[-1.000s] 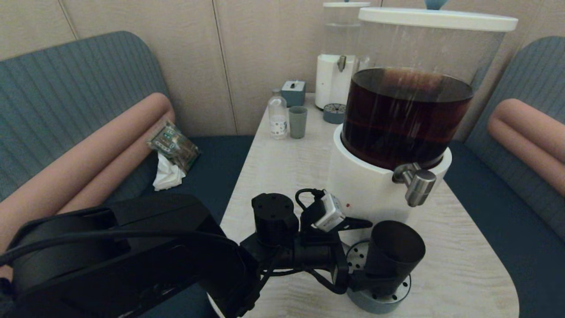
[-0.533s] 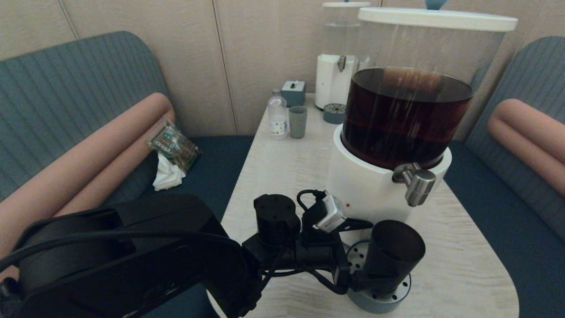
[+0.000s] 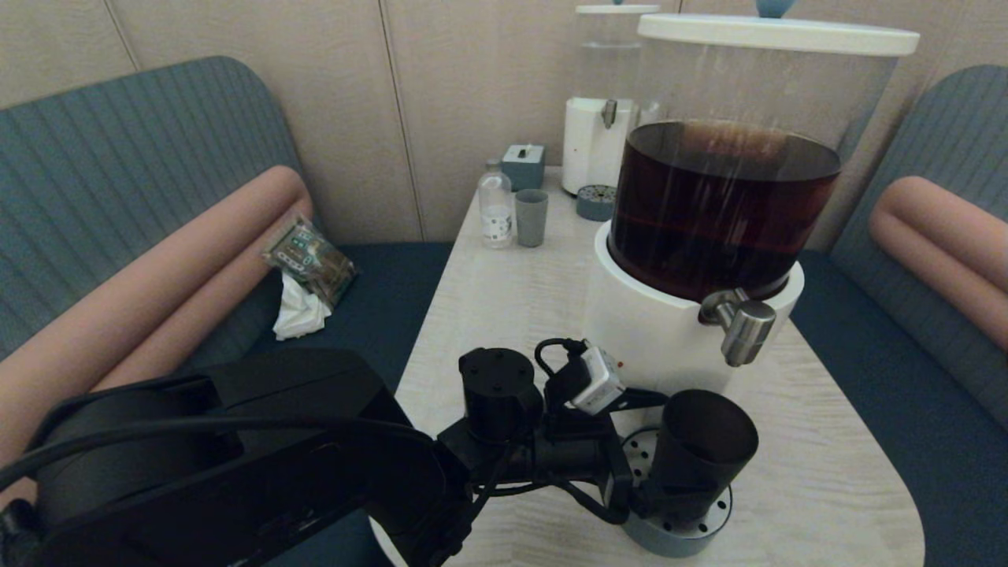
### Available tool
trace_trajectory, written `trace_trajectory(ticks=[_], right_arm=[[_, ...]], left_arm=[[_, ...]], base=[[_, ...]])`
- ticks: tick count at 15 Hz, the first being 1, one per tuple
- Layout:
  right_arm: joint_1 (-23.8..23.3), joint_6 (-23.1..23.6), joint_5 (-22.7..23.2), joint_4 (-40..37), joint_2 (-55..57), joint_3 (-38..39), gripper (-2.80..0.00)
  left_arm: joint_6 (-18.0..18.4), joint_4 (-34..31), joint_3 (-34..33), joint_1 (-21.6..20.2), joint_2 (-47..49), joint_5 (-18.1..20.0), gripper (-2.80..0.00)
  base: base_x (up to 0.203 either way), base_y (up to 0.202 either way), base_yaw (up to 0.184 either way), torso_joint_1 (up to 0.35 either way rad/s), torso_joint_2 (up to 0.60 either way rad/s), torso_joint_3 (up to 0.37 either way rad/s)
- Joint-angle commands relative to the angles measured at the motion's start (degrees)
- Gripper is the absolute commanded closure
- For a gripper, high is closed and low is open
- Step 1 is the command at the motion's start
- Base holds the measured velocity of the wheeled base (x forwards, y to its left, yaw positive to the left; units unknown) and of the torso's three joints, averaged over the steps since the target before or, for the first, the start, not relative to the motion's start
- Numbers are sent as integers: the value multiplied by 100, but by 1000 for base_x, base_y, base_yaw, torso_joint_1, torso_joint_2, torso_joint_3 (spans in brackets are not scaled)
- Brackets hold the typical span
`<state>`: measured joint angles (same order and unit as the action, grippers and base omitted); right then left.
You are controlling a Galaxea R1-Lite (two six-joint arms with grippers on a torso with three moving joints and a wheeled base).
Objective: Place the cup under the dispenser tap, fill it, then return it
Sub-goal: Place the cup next to the water dispenser
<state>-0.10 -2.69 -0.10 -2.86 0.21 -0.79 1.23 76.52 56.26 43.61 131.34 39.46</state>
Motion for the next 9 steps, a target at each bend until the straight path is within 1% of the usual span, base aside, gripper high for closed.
trace_trajectory(ticks=[1,9], right_arm=[[1,-3,1,-4,6,0,0],[1,-3,1,-4,6,0,0]], left_arm=[[9,47,-10,-1,6,-43,-280],[9,65,52,104,37,-35,-280]], base=[[0,0,0,0,0,0],[0,0,0,0,0,0]])
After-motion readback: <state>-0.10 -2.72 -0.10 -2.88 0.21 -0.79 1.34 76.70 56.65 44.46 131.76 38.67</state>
